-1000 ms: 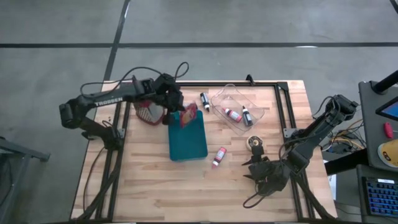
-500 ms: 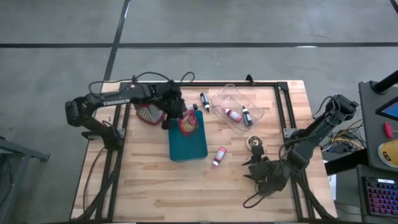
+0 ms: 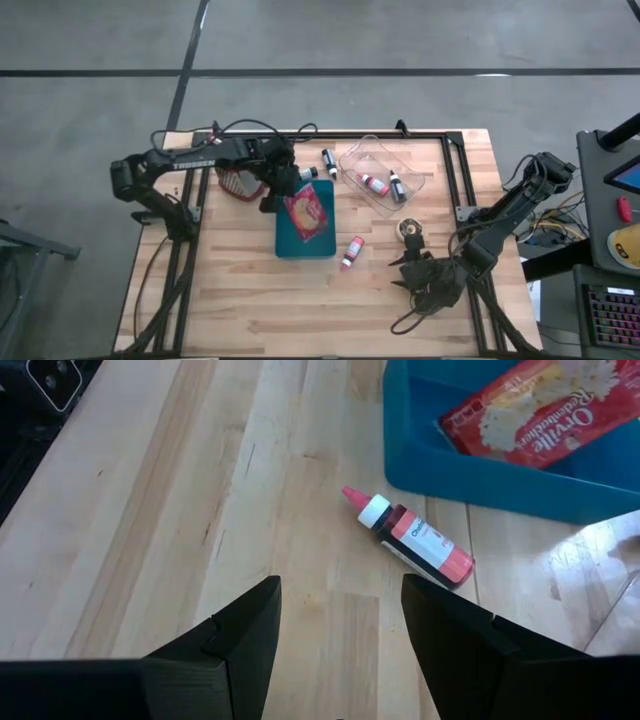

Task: Pick & Place Food Item
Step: Put the popcorn bag into the blue bin

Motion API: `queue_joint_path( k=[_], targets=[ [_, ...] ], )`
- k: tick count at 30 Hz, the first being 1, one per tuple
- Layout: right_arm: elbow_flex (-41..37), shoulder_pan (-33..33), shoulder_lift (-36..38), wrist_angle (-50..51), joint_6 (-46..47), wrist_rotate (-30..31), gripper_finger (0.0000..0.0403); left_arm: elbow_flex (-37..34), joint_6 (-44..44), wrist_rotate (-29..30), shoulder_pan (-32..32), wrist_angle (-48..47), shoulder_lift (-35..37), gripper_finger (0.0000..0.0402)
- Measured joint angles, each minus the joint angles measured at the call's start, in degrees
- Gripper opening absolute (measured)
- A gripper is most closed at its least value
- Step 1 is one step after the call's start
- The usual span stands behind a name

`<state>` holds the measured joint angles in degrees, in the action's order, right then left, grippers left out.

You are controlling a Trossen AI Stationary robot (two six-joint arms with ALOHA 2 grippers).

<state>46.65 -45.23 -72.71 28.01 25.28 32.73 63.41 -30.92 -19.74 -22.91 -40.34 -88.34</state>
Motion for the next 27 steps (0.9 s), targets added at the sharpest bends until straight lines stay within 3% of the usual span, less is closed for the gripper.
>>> queue_joint_path(
  k=[14, 27],
  targets=[
    [0.02, 0.0, 0.0, 0.0, 0.01, -0.02, 0.0205, -0.98, 0.28, -1.71, 0.33, 1.01, -7.61, 0.0],
    [0.04, 0.0, 0.0, 0.06, 0.01, -0.07, 0.0205, -0.82, 0.91, 0.32, 0.92, 3.88, -13.29, 0.0]
  ],
)
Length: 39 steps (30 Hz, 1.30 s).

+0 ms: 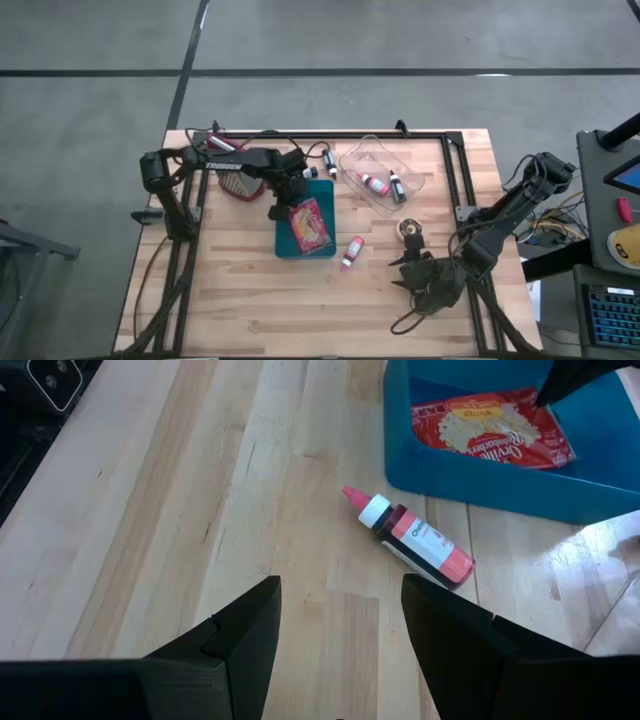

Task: Pick & Place Food Item
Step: Put the popcorn bag into the blue bin

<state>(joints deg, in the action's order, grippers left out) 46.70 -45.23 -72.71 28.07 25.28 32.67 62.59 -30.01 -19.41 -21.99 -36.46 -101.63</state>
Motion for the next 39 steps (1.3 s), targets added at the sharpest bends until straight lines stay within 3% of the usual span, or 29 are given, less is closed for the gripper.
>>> queue_joint_path(
  k=[17, 39],
  targets=[
    [0.0, 0.0, 0.0, 0.03, -0.01, -0.13, 0.0205, 0.06, 3.03, 13.21, 3.96, 0.92, -1.15, 0.0],
    [0.0, 0.0, 0.0, 0.05, -0.01, -0.11, 0.0205, 0.02, 4.97, 18.02, 6.4, 1.11, -1.15, 0.0002]
  ],
)
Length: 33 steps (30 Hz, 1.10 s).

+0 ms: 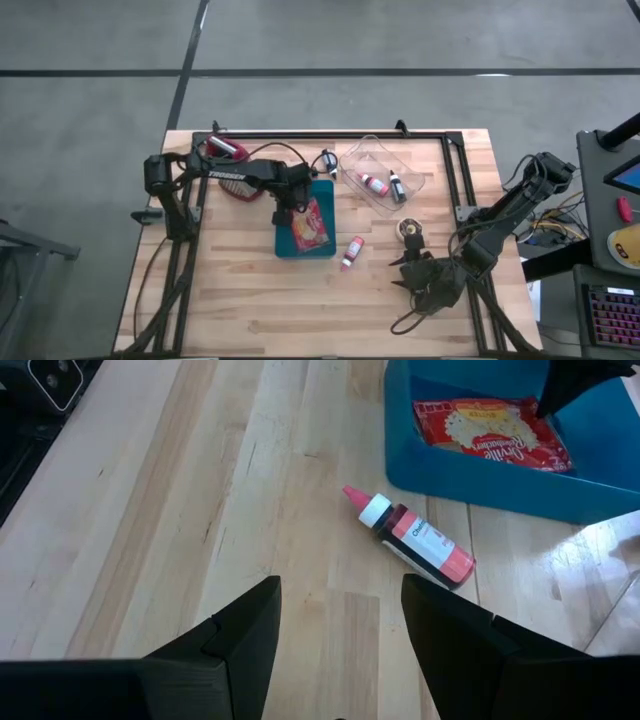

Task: Pick & Place Food Item
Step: Put the popcorn bag into the blue bin, then put the pink food coloring bottle into the transparent bin

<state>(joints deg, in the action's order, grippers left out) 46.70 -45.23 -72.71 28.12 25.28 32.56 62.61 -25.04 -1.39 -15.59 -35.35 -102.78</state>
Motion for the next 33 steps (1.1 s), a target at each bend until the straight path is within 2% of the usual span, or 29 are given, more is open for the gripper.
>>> queue_joint_path(
  k=[4, 8, 12, 18, 22, 25, 33],
  targets=[
    [0.01, 0.0, 0.0, 0.02, 0.0, -0.02, 0.0205, 0.0, 0.21, -0.36, 0.0, 0.26, 0.0, 0.0019],
    [0.0, 0.0, 0.0, 0.02, 0.11, -0.77, 0.0205, 0.0, 0.77, -0.69, 0.0, 0.26, 0.0, 0.0055],
    [0.0, 0.0, 0.0, 0.02, 0.19, -1.0, 0.0205, -0.02, 1.54, -1.47, 0.0, 0.23, 0.0, 0.0112],
    [0.0, 0.0, 0.0, 0.02, 0.21, -1.14, 0.0205, -0.04, 2.91, -2.0, 0.0, 0.37, 0.0, 0.022],
    [0.0, 0.0, 0.0, 0.02, 0.22, -1.16, 0.0205, -0.04, 2.99, -2.0, 0.0, 0.35, 0.0, 0.0267],
    [0.0, 0.0, 0.0, 0.02, 0.22, -1.16, 0.0205, 0.08, 2.85, -2.0, 0.0, -0.28, 0.0, 0.0281],
    [0.0, 0.0, 0.0, -0.02, 0.22, -1.16, 0.0205, 1.8, 2.52, -1.99, 0.0, -2.34, 0.45, 0.0284]
  ],
)
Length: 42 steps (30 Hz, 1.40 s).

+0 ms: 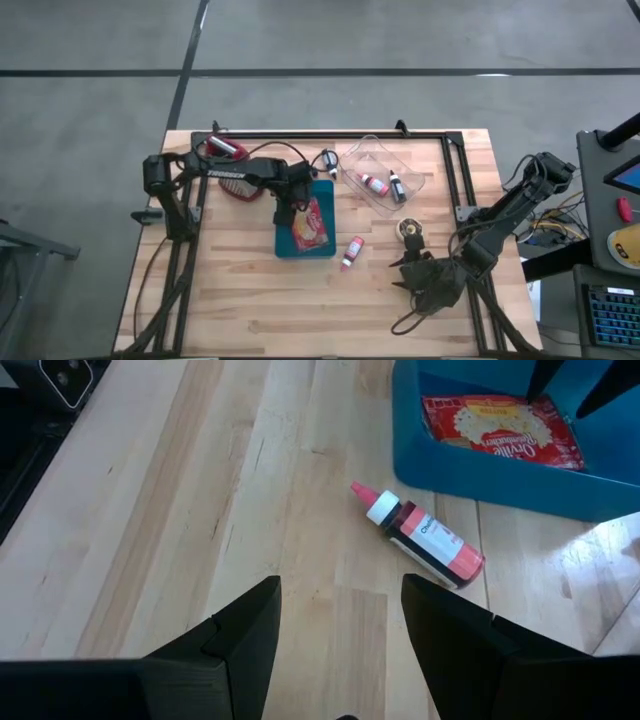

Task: Pick & Place Food Item
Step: Put the pink food coloring bottle into the transparent bin

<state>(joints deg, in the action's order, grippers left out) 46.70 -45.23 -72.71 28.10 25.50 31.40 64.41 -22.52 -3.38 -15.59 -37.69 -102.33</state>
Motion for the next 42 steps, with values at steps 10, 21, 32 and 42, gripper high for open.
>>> queue_joint_path(
  k=[10, 21, 32, 42],
  targets=[
    [0.0, 0.02, -0.07, -0.04, -0.86, 2.83, 0.0205, 2.04, 0.04, 1.62, 0.0, -1.41, 6.33, 0.0284],
    [-0.07, 2.74, -0.11, -0.49, -7.63, 3.28, 0.0205, 2.01, 2.97, 1.3, 2.68, 1.27, 20.22, 0.0284],
    [-0.44, 9.18, -0.13, -0.5, -16.41, 1.79, 0.0206, 1.94, 5.4, 5.94, 9.95, 4.18, 29.44, 0.0284],
    [-0.66, 14.41, -0.13, -0.51, -21.25, 0.39, 0.0206, 1.9, 9.45, 16.36, 18.28, -0.26, 34.4, 0.0284]
  ],
)
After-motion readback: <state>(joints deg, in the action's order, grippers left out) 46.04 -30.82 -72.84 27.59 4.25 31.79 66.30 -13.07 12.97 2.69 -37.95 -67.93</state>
